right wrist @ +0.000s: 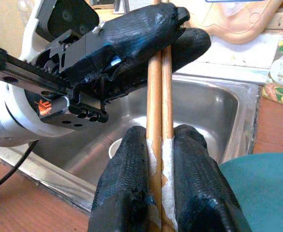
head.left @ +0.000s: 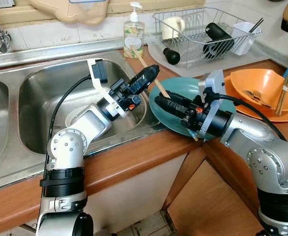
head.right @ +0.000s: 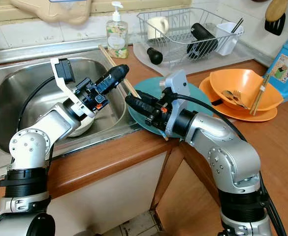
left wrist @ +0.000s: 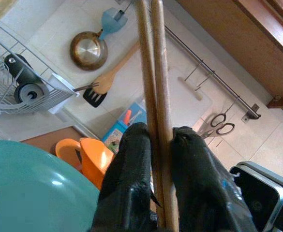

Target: Kitchen organization

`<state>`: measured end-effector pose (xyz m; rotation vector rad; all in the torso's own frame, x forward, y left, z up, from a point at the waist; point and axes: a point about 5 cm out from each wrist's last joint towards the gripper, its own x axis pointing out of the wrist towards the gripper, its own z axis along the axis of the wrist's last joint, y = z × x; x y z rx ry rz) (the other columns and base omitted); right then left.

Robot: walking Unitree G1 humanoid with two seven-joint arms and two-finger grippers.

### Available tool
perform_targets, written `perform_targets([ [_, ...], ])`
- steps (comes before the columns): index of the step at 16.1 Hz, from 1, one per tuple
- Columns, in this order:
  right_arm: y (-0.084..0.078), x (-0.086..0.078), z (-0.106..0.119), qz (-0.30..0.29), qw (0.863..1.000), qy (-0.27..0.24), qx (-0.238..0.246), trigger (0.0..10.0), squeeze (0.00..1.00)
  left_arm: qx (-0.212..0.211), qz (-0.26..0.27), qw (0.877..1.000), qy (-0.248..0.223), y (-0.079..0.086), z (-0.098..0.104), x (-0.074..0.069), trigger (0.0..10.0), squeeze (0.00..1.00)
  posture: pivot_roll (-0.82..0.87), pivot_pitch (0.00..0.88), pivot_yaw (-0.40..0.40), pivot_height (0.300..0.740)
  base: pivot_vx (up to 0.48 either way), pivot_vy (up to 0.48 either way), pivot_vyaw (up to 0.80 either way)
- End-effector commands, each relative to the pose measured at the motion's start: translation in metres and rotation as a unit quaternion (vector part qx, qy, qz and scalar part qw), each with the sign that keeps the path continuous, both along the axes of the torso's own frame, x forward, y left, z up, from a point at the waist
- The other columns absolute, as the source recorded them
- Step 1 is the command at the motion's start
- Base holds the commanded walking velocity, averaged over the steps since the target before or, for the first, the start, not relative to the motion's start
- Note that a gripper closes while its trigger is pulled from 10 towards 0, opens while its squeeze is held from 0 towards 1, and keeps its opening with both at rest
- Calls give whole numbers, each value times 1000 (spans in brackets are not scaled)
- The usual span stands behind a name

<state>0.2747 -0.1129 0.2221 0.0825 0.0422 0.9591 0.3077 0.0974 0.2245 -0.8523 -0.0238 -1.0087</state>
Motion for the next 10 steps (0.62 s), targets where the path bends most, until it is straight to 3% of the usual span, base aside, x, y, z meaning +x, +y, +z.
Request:
perform_targets([
  [1, 6, -3, 9, 23, 999, -22, 6, 1059, 0, 23, 10, 1000, 14, 1, -5, 2, 0, 0, -191, 0, -8, 740, 0, 0, 0],
  [2, 6, -3, 9, 22, 1000, -22, 4, 6980, 0, 24, 11, 1000, 14, 1, -5, 1, 0, 0, -191, 0, -10, 740, 0, 0, 0],
  [3, 6, -3, 9, 20, 1000, -22, 1, 10000, 0, 24, 11, 1000, 14, 1, -5, 1, 0, 0, -192, 0, -11, 740, 0, 0, 0],
  [10, 5, 0, 8, 11, 1000, -23, -8, 10000, 0, 29, 19, 999, 15, 2, -6, 2, 0, 0, -196, 0, -10, 740, 0, 0, 0],
])
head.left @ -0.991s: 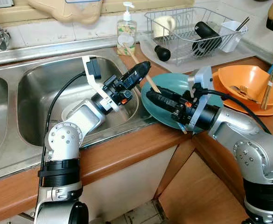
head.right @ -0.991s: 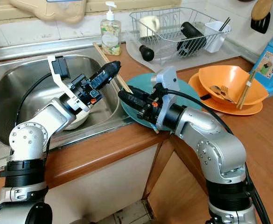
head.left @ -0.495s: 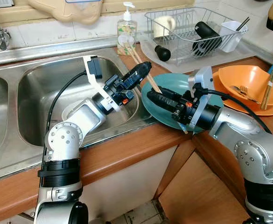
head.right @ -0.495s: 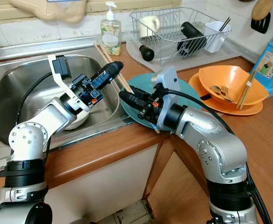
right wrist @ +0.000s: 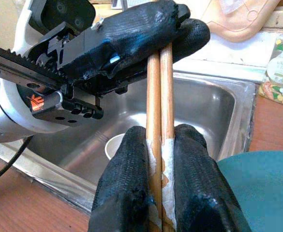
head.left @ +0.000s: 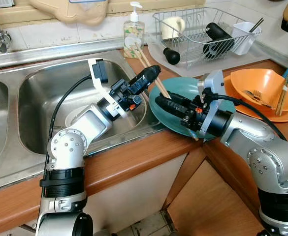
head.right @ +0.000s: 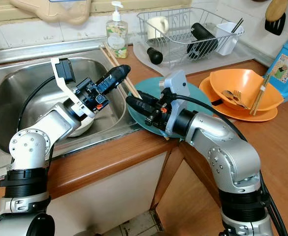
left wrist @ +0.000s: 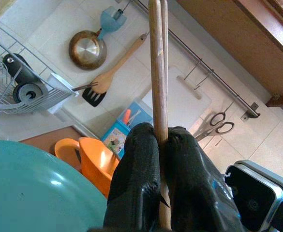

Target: Kitchen organization

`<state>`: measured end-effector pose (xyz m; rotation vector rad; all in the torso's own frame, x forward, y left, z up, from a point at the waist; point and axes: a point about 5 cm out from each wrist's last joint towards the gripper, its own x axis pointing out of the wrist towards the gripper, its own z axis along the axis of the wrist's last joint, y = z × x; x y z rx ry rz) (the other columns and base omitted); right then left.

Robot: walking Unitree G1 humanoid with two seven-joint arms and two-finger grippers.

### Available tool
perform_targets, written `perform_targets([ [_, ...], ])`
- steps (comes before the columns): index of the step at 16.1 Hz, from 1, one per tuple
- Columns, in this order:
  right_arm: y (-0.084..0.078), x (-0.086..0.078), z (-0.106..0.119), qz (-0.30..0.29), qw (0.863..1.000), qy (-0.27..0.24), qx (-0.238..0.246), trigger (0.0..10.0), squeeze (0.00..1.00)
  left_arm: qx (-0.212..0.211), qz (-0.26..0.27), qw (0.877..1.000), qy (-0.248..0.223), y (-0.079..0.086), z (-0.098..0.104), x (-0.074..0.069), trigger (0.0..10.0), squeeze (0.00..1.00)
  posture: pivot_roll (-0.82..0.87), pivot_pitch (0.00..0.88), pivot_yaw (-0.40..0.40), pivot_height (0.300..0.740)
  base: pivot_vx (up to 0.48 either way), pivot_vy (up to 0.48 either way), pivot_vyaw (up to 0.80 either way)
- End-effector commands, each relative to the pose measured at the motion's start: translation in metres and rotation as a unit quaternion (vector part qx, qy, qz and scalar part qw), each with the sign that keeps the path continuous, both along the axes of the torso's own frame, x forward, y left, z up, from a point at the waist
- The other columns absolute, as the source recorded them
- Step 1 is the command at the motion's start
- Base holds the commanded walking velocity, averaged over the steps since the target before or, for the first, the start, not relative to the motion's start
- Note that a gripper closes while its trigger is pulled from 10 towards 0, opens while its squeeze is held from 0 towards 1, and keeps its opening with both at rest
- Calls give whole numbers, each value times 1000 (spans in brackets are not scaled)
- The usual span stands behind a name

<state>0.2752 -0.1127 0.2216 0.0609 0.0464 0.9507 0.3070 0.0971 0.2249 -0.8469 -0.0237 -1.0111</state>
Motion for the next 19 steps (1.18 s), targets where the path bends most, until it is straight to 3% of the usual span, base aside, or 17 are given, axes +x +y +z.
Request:
perform_targets([
  [1, 5, -1, 8, 17, 1000, -16, 4, 10000, 0, 28, 21, 999, 17, 3, -7, 3, 0, 0, -196, 0, -10, 740, 0, 0, 0],
  [2, 6, -1, 8, 21, 1000, -12, 8, 10000, 1000, 29, 27, 999, 19, 4, -7, 5, 0, 0, -196, 0, -10, 740, 0, 0, 0],
  [3, 5, -1, 9, 16, 1000, -16, 4, 10000, 1000, 32, 43, 998, 22, 7, -8, 7, 0, 0, -196, 0, -10, 740, 0, 0, 0],
  [4, 4, 1, 9, 1, 1000, -25, -6, 10000, 0, 35, 70, 996, 31, 12, -8, 13, 0, 0, -197, 0, -11, 740, 0, 0, 0],
  [7, 2, 2, 9, -4, 1000, -28, -12, 10000, 0, 37, 134, 989, 54, 30, -8, 24, 0, 0, -189, 0, -11, 740, 0, 0, 0],
  [10, -2, 2, 9, -12, 999, -32, -22, 10000, 0, 29, 223, 971, 78, 64, -7, 38, 0, 0, -189, 0, -10, 740, 0, 0, 0],
  [13, -4, 2, 9, -16, 999, -32, -25, 10000, 0, 19, 266, 959, 92, 78, -7, 43, 0, 0, -189, 0, -8, 740, 0, 0, 0],
  [15, -4, 2, 8, -16, 999, -34, -34, 10000, 0, 34, 347, 927, 137, 99, -20, 51, 0, 0, -189, 0, -8, 740, 0, 0, 0],
  [16, -4, 2, 8, -16, 999, -35, -37, 10000, 0, 47, 364, 919, 146, 103, -24, 53, 0, 0, -191, 0, -6, 740, 0, 0, 0],
  [17, -4, 1, 8, -15, 998, -37, -47, 10000, 0, 76, 396, 898, 177, 113, -37, 56, 0, 0, -191, 0, -6, 740, 0, 0, 0],
  [19, -2, -1, 7, -11, 997, -39, -60, 10000, 0, 103, 417, 876, 220, 121, -53, 59, 392, 0, -191, 0, -6, 740, 0, 0, 0],
])
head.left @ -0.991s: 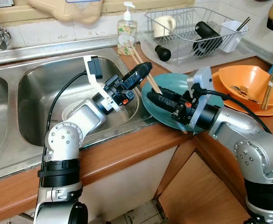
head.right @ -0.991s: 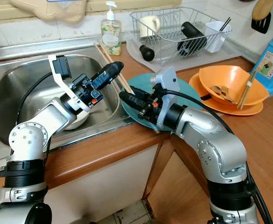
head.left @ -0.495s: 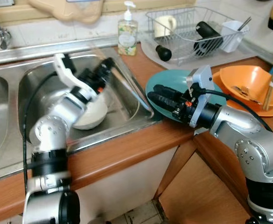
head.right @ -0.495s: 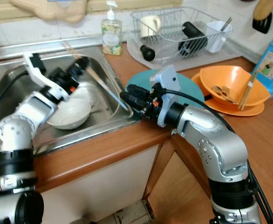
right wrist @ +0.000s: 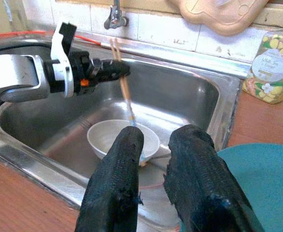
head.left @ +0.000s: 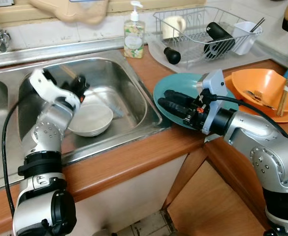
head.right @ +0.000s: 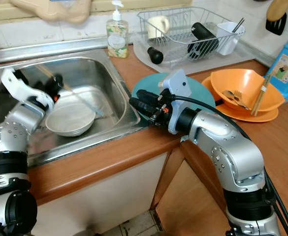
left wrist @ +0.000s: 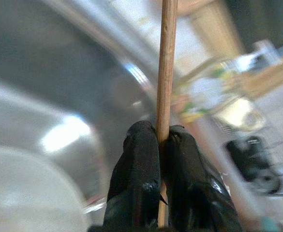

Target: Kitchen organization

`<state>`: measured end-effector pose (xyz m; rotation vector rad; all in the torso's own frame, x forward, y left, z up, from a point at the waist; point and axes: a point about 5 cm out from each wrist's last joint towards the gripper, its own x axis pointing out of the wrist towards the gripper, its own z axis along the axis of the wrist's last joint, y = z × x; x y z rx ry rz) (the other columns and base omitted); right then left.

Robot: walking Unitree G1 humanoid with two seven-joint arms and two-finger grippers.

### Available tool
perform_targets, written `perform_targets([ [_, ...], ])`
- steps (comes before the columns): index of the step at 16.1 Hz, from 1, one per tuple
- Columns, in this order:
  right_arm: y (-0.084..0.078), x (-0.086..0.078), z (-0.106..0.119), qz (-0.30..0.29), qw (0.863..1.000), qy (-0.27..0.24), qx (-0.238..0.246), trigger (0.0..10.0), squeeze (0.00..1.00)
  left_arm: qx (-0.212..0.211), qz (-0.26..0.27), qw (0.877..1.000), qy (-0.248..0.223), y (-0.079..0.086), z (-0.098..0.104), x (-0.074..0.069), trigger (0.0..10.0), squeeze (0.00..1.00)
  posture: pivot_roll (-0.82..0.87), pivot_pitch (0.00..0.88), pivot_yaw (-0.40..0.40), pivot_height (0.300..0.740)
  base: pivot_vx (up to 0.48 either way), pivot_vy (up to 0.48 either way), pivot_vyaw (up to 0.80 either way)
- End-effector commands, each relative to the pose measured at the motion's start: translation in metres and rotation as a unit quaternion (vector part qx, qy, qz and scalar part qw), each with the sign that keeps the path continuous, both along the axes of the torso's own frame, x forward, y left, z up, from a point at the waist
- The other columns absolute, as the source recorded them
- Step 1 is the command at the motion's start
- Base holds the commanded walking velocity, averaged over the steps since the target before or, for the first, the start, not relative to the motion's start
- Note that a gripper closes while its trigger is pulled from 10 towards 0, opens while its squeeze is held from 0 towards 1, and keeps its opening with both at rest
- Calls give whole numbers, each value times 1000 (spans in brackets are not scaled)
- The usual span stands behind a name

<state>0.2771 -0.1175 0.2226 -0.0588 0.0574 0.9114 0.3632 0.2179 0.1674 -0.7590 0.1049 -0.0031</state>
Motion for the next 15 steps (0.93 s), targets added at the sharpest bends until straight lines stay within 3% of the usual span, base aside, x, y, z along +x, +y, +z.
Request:
perform_targets([
  [1, 3, -3, 6, 10, 1000, -18, -8, 10000, 0, 14, 13, 999, 29, 1, -3, 5, 7804, 0, -193, 0, -6, 740, 0, 0, 0],
  [2, 3, -3, 6, 10, 1000, -20, -9, 10000, 0, 19, 12, 998, 59, 0, -12, 6, 10000, 0, -198, 0, 0, 740, 0, 0, 0],
  [4, 3, -2, 7, 7, 1000, -23, -12, 10000, 0, 34, 11, 996, 83, 0, -20, 8, 10000, 12, -198, 0, 0, 740, 0, 0, 0],
  [5, 2, -2, 8, -1, 1000, -26, -14, 10000, 0, 31, 22, 995, 94, 0, -22, 9, 10000, 1000, -198, 0, 0, 740, 0, 0, 0],
  [8, -8, 4, 7, -54, 998, -19, -21, 10000, 0, 40, 24, 993, 112, 1, -25, 11, 10000, 1000, -207, 0, 4, 740, 0, 0, 0],
  [11, -21, 9, 3, -116, 993, 7, -36, 10000, 0, 58, 5, 993, 101, -3, -22, 12, 10000, 1000, -209, 0, 0, 740, 0, 0, 0],
  [14, -50, 19, 2, -232, 972, 37, -28, 10000, 0, 104, -7, 991, 82, -6, -14, 14, 10000, 1000, -220, 0, 2, 740, 0, 0, 0],
  [15, -62, 20, 2, -272, 961, 56, -15, 10000, 678, 126, -18, 990, 52, -9, -5, 17, 10000, 1000, -220, 0, 2, 740, 0, 0, 0],
])
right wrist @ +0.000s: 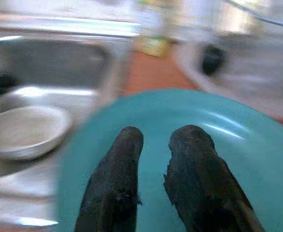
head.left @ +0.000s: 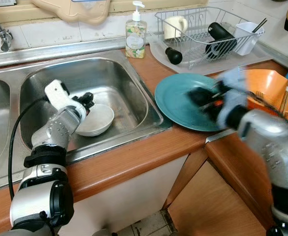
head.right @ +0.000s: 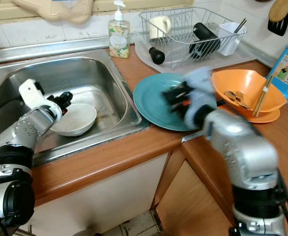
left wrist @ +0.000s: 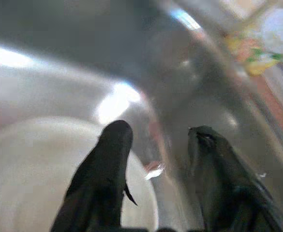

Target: Kitchen organization

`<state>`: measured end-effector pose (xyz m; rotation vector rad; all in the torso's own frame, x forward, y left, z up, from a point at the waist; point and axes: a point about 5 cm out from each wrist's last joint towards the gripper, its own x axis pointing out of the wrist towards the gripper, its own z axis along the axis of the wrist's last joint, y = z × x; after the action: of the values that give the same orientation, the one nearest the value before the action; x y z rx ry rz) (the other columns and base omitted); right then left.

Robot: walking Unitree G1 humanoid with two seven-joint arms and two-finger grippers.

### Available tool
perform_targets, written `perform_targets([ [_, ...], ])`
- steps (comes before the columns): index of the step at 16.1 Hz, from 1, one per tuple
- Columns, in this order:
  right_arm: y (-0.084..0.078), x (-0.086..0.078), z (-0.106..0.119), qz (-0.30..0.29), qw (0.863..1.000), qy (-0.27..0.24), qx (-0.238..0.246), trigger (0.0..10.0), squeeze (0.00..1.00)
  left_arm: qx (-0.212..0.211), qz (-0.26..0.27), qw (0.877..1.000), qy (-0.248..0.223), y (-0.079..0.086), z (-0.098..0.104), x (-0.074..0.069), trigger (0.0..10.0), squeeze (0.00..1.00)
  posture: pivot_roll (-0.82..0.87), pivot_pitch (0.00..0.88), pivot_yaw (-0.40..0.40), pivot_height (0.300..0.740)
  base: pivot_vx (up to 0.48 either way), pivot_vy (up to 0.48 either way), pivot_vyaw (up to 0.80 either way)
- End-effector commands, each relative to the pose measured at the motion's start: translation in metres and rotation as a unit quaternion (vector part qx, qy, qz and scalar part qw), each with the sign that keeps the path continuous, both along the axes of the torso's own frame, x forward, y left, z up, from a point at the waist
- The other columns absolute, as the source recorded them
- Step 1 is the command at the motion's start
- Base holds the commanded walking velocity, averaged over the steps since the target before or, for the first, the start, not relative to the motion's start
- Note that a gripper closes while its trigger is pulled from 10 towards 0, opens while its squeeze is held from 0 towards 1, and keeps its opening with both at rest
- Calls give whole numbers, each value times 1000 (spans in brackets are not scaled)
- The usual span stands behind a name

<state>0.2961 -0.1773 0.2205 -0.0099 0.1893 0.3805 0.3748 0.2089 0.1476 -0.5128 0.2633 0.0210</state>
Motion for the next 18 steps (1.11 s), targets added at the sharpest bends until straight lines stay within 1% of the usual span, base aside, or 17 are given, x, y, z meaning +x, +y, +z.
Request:
perform_targets([
  [1, -15, -1, 4, -42, 999, 8, 13, 10000, 1000, 43, -43, 997, -51, -8, 23, 5, 10000, 1000, -223, 0, 1, 740, 0, 0, 0],
  [2, -21, -4, 4, -55, 998, 13, 25, 10000, 1000, 70, -75, 993, -61, -14, 26, 4, 10000, 1000, -226, 0, 2, 740, 0, 0, 0],
  [3, -28, -8, 3, -75, 996, 21, 35, 10000, 1000, 118, -98, 985, -82, -18, 30, 3, 10000, 1000, -228, 0, 3, 740, 0, 0, 0],
  [4, -39, -11, 0, -105, 993, 37, 47, 10000, 1000, 168, -138, 971, -101, -27, 35, 1, 10000, 1000, -228, 0, 0, 740, 0, 0, 0],
  [5, -41, -12, -1, -111, 992, 40, 52, 10000, 1000, 177, -149, 967, -107, -29, 36, 0, 10000, 1000, -228, 0, 0, 740, 0, 0, 0],
  [6, -44, -13, -1, -117, 991, 43, 57, 10000, 1000, 190, -164, 961, -119, -32, 38, -2, 10000, 1000, -225, 0, -6, 740, 0, 0, 0],
  [7, -44, -13, -1, -117, 991, 43, 57, 10000, 1000, 190, -164, 961, -119, -32, 38, -2, 10000, 1000, -225, 0, -6, 740, 0, 0, 0],
  [8, -47, -15, -2, -126, 988, 51, 68, 10000, 1000, 201, -194, 950, -137, -38, 40, -6, 10000, 1000, -225, 0, -6, 740, 0, 0, 0],
  [9, -52, -19, -6, -135, 984, 79, 89, 10000, 1000, 221, -262, 922, -181, -48, 44, -22, 10000, 1000, -224, 0, -14, 740, 0, 0, 0],
  [10, -55, -21, -11, -142, 980, 98, 98, 10000, 1000, 219, -301, 906, -203, -51, 44, -34, 10000, 1000, -222, 0, -18, 740, 0, 0, 0],
  [11, -56, -21, -14, -146, 978, 105, 104, 10000, 1000, 216, -317, 900, -209, -51, 44, -41, 10000, 110, -217, 0, -24, 740, 0, 0, 0],
  [12, -59, -22, -21, -152, 974, 120, 120, 10000, 1000, 215, -336, 892, -214, -50, 43, -52, 10000, 0, -211, 0, -30, 740, 0, 0, 0],
  [14, -61, -22, -27, -160, 969, 132, 131, 10000, 1000, 211, -344, 889, -215, -48, 42, -61, 10000, 0, -210, 0, -33, 740, 0, 0, 0],
  [15, -62, -22, -31, -170, 965, 143, 141, 10000, 1000, 197, -363, 884, -217, -50, 42, -72, 10000, 0, -208, 0, -36, 740, 0, 0, 0],
  [16, -62, -21, -33, -171, 963, 150, 147, 10000, 1000, 189, -375, 881, -218, -51, 41, -77, 10000, 0, -205, 0, -39, 740, 0, 0, 0],
  [17, -61, -21, -36, -175, 961, 158, 147, 10000, 957, 185, -392, 875, -217, -53, 40, -84, 10000, 0, -204, 0, -40, 740, 0, 0, 0],
  [18, -62, -21, -39, -180, 959, 166, 143, 10000, 506, 182, -405, 870, -213, -55, 38, -89, 10000, 0, -200, 0, -43, 740, 0, 0, 0],
])
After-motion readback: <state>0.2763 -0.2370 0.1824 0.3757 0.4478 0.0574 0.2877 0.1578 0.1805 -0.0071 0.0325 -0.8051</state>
